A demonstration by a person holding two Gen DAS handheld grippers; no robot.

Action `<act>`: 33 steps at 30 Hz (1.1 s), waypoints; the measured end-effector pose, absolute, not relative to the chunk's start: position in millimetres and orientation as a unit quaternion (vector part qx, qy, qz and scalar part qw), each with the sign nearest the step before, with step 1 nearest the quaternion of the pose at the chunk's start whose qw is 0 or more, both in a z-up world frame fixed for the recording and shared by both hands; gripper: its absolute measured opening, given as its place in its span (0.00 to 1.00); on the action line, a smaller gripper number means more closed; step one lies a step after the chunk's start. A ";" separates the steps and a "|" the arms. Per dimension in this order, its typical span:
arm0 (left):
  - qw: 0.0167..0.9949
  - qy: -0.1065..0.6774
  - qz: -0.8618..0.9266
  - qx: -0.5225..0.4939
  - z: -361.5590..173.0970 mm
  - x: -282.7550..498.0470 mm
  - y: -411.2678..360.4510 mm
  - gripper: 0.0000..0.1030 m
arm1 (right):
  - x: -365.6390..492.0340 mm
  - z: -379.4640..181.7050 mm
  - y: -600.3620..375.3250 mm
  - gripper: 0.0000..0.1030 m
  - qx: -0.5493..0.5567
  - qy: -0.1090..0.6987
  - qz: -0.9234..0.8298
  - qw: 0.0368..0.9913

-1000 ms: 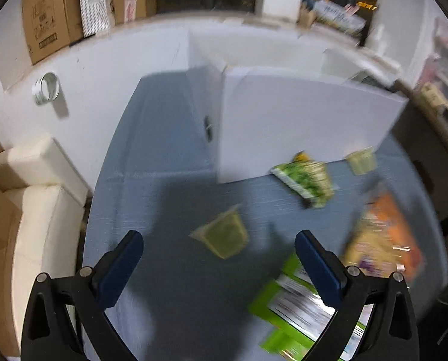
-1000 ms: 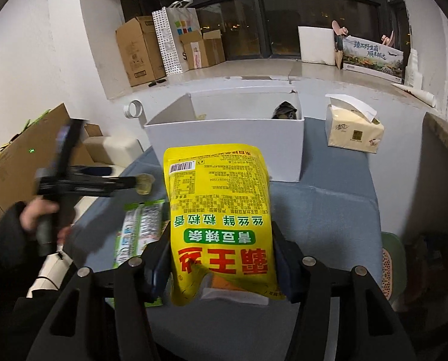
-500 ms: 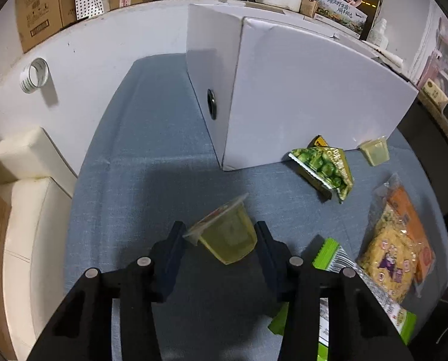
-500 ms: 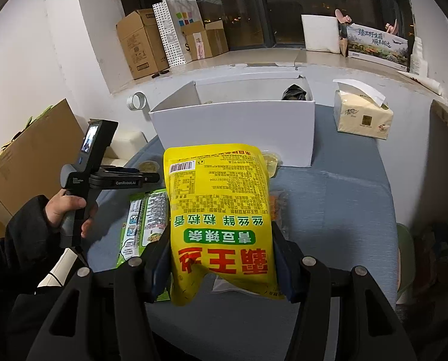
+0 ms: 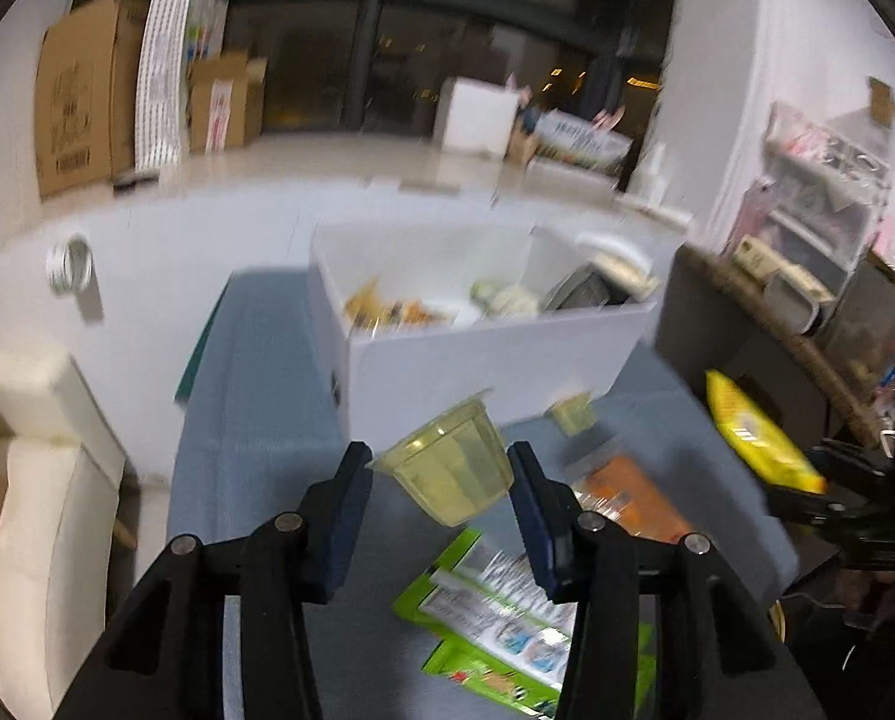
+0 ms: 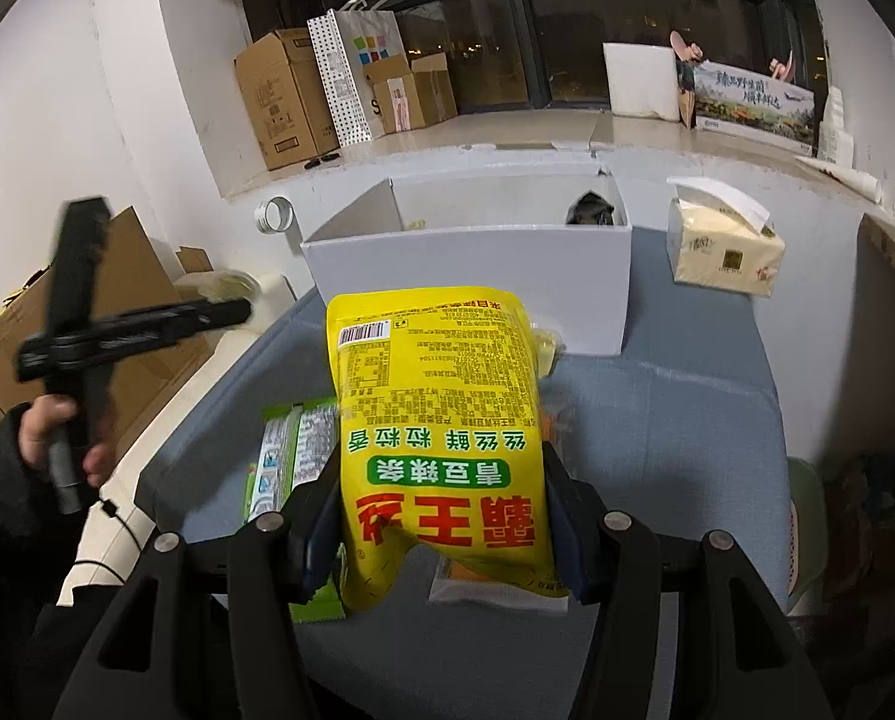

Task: Organize snacks
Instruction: 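Carry the yellow bag and jelly cup into the box and open both tools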

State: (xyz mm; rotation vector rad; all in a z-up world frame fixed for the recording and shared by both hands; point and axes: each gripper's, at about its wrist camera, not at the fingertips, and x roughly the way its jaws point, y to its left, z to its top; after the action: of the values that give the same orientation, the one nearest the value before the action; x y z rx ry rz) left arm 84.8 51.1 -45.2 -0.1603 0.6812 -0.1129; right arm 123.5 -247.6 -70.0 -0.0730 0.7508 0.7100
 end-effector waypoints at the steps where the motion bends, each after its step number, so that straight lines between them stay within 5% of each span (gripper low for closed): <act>1: 0.941 0.324 -0.059 -0.076 -36.2 83.7 49.9 0.49 | 125.3 -67.1 -246.1 0.60 -0.036 0.357 0.339 0.870; 11: 0.951 0.296 -0.072 -0.045 19.2 170.8 55.0 0.49 | 205.5 -17.3 -210.9 0.60 -0.014 0.339 0.335 0.879; 25: 0.913 0.405 -0.025 -0.033 -45.1 314.1 69.2 0.50 | 352.2 -41.0 -123.3 0.65 -0.074 0.403 0.235 0.881; 26: 0.912 0.408 -0.022 -0.042 -48.7 319.9 75.6 0.52 | 355.6 -43.7 -122.4 0.80 -0.072 0.408 0.234 0.879; 29: 0.908 0.411 -0.017 -0.077 -53.7 325.0 91.7 0.99 | 363.5 -51.9 -124.8 0.94 -0.049 0.423 0.236 0.873; 33: 0.914 0.400 -0.007 -0.068 -51.2 316.2 95.2 1.00 | 355.1 -49.2 -129.7 1.00 -0.051 0.404 0.235 0.883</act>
State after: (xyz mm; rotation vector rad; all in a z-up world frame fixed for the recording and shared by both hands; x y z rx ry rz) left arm 316.2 95.2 -51.2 -0.1395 0.8232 -0.0153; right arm 355.1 -129.7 -49.2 -0.1064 0.8411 0.4886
